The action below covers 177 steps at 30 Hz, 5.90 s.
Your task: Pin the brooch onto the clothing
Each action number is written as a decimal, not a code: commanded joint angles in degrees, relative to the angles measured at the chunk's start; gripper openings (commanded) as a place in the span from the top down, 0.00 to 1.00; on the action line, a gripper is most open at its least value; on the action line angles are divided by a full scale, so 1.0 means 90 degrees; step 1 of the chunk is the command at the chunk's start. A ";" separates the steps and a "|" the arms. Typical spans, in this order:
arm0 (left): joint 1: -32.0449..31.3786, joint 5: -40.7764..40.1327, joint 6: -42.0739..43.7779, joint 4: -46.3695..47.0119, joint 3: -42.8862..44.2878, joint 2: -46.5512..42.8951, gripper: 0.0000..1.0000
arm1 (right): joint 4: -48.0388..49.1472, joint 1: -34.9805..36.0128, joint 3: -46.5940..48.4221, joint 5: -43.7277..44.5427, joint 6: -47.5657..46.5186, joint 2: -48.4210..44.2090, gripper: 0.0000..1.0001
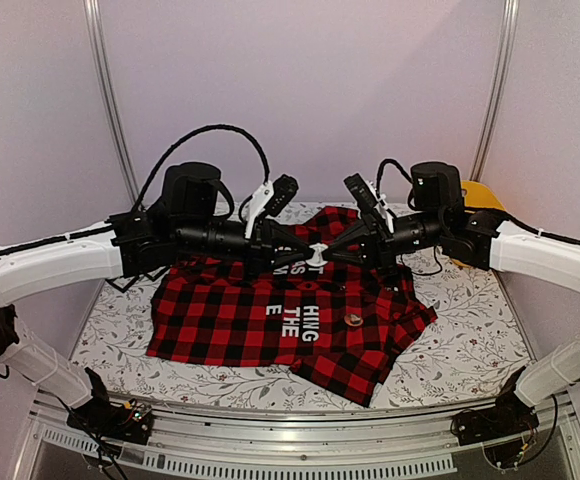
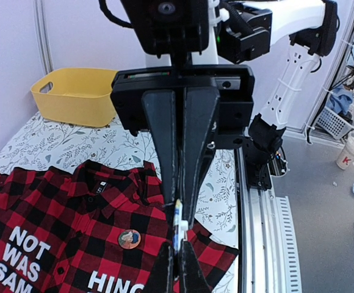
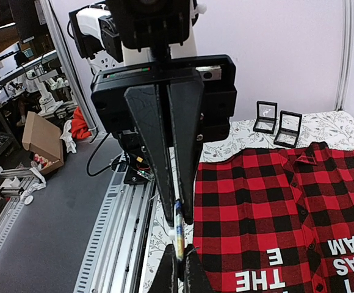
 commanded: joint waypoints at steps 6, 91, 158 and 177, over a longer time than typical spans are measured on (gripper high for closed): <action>-0.0080 0.0059 -0.0062 0.0593 -0.0070 0.0024 0.75 | -0.0035 0.0024 -0.0054 0.0004 -0.0050 -0.0200 1.00; -0.0202 -0.0542 0.0522 0.0662 -0.0349 -0.0452 1.00 | -0.0098 0.0029 -0.0577 0.0673 -0.0585 -0.1144 0.45; 0.1682 -0.4563 -0.3822 0.0869 -0.3157 0.1231 0.30 | 0.2733 0.0172 -0.3493 0.5142 0.0893 0.0343 1.00; -0.0016 -0.2630 0.0763 0.2803 -0.2990 0.1245 0.24 | 0.2885 -0.0307 -0.3584 0.4793 0.0409 0.0191 1.00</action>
